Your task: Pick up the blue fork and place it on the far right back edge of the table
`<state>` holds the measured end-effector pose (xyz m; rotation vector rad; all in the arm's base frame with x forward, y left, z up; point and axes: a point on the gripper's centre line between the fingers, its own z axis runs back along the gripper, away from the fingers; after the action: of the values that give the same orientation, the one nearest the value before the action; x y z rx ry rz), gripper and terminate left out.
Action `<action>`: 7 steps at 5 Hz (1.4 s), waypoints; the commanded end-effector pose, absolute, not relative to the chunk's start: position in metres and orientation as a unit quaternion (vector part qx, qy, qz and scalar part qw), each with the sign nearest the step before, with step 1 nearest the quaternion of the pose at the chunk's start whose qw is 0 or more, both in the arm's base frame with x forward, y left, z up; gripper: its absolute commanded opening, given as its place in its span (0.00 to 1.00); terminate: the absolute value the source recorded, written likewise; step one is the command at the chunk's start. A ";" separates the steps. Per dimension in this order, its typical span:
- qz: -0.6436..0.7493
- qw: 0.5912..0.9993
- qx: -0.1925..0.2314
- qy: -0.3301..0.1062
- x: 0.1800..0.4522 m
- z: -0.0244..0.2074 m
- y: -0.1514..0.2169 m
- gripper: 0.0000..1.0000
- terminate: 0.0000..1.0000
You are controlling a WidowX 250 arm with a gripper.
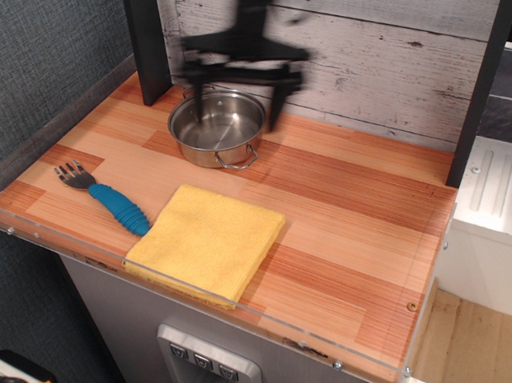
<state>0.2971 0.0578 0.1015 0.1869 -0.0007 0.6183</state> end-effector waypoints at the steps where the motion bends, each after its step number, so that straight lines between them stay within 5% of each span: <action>1: 0.477 0.875 0.070 -0.047 0.247 0.103 0.109 1.00 0.00; 4: 0.569 0.809 0.068 -0.132 0.251 0.059 0.137 1.00 0.00; 7: 0.566 0.817 0.051 -0.101 0.255 0.026 0.143 1.00 0.00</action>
<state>0.2620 0.1513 0.0221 0.1090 -0.1895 1.2028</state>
